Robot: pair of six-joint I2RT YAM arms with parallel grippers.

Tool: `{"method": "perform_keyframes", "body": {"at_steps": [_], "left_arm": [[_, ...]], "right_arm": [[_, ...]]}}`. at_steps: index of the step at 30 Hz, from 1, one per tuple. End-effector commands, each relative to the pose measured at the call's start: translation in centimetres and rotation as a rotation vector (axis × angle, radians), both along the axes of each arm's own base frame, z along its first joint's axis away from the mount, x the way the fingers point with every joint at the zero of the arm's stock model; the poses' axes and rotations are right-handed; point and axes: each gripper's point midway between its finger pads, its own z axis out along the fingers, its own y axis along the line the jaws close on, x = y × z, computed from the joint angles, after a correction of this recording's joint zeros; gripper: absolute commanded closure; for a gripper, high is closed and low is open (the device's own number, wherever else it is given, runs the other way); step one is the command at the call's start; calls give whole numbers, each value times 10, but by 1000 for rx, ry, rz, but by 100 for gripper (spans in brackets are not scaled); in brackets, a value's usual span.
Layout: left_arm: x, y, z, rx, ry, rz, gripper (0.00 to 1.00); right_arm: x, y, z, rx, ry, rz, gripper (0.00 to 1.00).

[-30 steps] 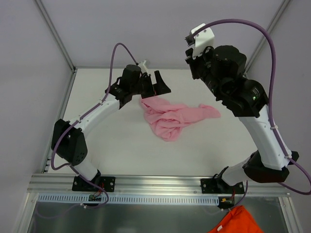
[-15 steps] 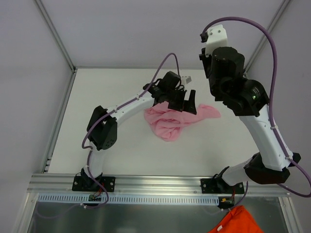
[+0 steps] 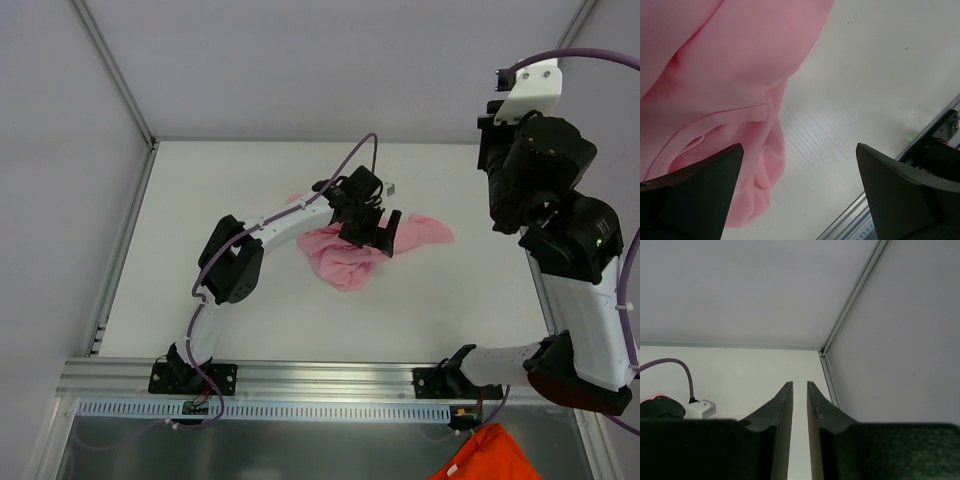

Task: Fold and stack the t-shirts
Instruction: Flatten out the tshirt

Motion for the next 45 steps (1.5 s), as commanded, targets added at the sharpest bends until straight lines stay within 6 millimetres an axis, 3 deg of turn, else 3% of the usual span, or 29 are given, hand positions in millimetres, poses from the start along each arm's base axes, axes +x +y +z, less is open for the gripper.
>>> {"method": "perform_keyframes", "body": {"at_steps": [1,4,12,23,29,38,43,45], "left_arm": [[18,17,-1,108,-91,43,1],[23,32,-12,186,-118,88,1],[35,50,-26,260,-177,174,1],[51,67,-28,342,-246,266,1],[50,76,-35,382,-247,273,8],[48,92,-42,465,-244,301,35],[43,100,-49,504,-225,309,66],[43,102,-50,509,-221,313,74]], "right_arm": [[0,6,-4,21,5,41,79],[0,10,-6,18,14,71,83],[2,25,-12,8,35,154,84],[2,30,-18,-14,60,187,85],[1,32,-18,-11,57,203,85],[-7,24,-10,-5,31,202,85],[-12,18,-6,6,15,198,84],[-11,18,-10,-10,26,195,84]]}}
